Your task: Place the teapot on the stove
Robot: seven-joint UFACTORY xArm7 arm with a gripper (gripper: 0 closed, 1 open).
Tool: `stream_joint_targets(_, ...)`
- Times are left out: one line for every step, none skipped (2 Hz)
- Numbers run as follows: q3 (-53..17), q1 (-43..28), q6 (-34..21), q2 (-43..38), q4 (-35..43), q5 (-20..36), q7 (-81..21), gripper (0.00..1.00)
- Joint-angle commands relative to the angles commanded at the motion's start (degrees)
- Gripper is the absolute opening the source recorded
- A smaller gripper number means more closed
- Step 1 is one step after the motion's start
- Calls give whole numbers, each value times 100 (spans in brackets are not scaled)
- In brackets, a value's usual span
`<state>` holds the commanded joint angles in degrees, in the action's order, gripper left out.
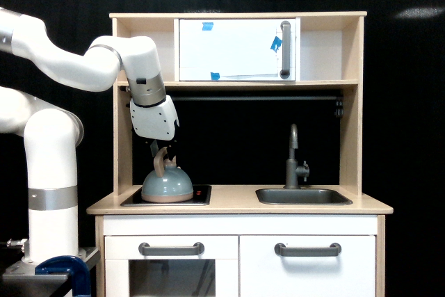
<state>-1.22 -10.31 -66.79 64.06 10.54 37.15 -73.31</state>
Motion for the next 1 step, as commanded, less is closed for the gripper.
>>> stream_joint_targets(-650, 8, -931, -135, 1120, -752, 396, 100)
